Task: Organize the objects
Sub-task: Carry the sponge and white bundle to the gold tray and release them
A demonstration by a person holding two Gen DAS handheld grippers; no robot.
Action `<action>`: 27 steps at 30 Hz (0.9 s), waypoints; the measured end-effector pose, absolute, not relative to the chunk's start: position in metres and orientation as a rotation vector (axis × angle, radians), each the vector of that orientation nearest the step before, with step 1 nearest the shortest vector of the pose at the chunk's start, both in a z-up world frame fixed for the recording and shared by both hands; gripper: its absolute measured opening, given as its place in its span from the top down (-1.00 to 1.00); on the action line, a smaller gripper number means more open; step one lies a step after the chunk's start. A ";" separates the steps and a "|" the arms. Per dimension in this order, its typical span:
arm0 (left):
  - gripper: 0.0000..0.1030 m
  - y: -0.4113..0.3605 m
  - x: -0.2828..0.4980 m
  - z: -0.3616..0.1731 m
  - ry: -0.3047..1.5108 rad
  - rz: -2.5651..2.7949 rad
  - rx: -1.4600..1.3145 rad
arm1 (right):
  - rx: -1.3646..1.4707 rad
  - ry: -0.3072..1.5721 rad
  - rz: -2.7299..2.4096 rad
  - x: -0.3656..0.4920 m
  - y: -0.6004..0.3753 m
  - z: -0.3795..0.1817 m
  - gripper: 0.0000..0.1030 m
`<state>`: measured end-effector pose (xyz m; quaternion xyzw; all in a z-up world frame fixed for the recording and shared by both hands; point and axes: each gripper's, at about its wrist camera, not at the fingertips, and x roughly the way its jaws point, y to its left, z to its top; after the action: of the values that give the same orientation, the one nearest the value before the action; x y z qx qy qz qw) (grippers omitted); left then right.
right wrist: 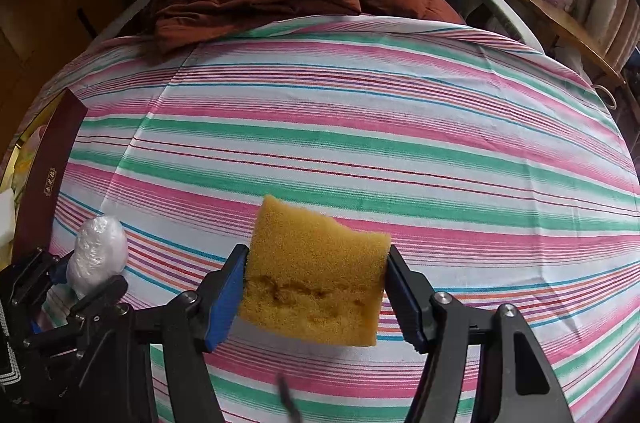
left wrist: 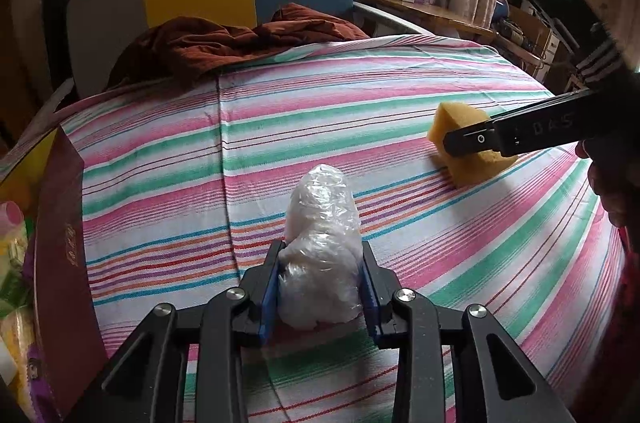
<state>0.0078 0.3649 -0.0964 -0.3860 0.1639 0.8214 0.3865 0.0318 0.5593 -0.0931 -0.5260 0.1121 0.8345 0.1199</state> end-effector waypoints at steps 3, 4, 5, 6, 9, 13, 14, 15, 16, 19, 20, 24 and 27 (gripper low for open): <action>0.33 0.361 0.010 -0.092 0.421 2.101 -0.972 | -1.534 0.322 2.426 0.033 0.561 -0.094 -0.28; 0.33 0.359 0.011 -0.087 0.420 2.102 -0.961 | -1.533 0.322 2.424 0.033 0.561 -0.093 -0.28; 0.33 0.356 0.013 -0.082 0.413 2.104 -0.945 | -1.533 0.323 2.421 0.032 0.561 -0.094 -0.28; 0.33 0.352 0.015 -0.073 0.404 2.112 -0.921 | -1.534 0.323 2.416 0.032 0.561 -0.094 -0.28; 0.33 0.340 0.017 -0.053 0.379 2.133 -0.873 | -1.546 0.326 2.401 0.031 0.559 -0.095 -0.28; 0.32 0.315 0.021 -0.020 0.356 2.175 -0.785 | -1.567 0.325 2.393 0.030 0.551 -0.092 -0.28; 0.32 0.308 0.022 -0.014 0.354 2.187 -0.765 | -1.572 0.316 2.392 0.029 0.548 -0.091 -0.28; 0.32 0.303 0.022 -0.009 0.354 2.194 -0.752 | -1.577 0.314 2.394 0.028 0.543 -0.090 -0.28; 0.32 0.296 0.022 -0.004 0.353 2.205 -0.741 | -1.578 0.320 2.401 0.027 0.538 -0.088 -0.28; 0.32 0.273 0.019 0.008 0.327 2.240 -0.732 | -1.575 0.322 2.438 0.022 0.520 -0.078 -0.28; 0.32 0.266 0.018 0.011 0.320 2.253 -0.731 | -1.575 0.320 2.455 0.019 0.511 -0.074 -0.28; 0.32 0.240 0.011 0.016 0.290 2.296 -0.741 | -1.555 0.316 2.532 0.010 0.476 -0.056 -0.28; 0.32 0.220 0.004 0.018 0.267 2.333 -0.757 | -1.534 0.315 2.606 0.002 0.447 -0.042 -0.28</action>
<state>0.0038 0.2198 0.0177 -0.2894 0.1023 0.8924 0.3308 0.0017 0.4469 -0.0415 -0.5039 0.1033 0.8561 0.0506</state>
